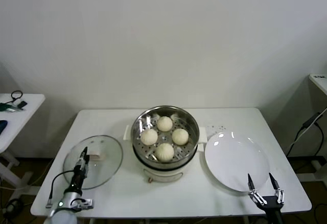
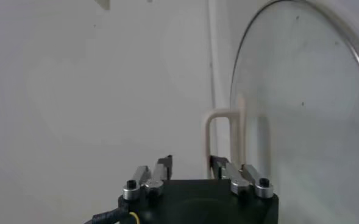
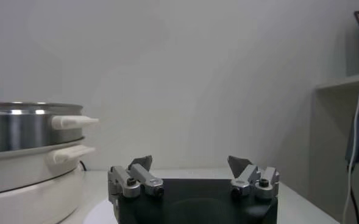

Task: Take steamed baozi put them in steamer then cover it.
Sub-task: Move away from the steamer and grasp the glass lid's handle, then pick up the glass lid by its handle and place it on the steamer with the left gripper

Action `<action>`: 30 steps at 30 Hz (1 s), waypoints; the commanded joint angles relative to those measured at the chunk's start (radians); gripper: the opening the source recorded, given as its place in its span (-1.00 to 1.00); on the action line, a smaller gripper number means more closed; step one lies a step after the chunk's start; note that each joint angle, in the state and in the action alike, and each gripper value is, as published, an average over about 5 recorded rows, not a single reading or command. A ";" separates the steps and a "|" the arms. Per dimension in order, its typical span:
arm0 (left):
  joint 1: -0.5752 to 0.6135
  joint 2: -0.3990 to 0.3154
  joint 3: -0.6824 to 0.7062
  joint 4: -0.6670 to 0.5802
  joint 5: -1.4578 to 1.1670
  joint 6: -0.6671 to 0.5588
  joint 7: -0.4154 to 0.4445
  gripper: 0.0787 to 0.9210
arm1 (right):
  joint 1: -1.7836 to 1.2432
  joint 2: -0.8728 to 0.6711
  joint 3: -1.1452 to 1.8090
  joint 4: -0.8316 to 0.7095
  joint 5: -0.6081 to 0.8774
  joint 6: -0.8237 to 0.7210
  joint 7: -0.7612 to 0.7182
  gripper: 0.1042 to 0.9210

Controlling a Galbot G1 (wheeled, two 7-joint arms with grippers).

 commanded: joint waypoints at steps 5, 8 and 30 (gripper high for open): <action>-0.008 -0.003 -0.009 0.002 -0.013 -0.011 0.006 -0.48 | 0.010 -0.001 0.000 0.004 0.002 -0.002 0.004 0.76; -0.002 -0.002 -0.013 -0.026 -0.030 -0.009 0.015 -0.68 | 0.011 -0.001 0.000 0.004 0.003 -0.003 0.006 0.76; 0.071 0.236 0.003 -0.736 -0.396 0.461 0.455 -0.88 | 0.044 0.006 0.012 -0.003 -0.094 -0.076 0.088 0.76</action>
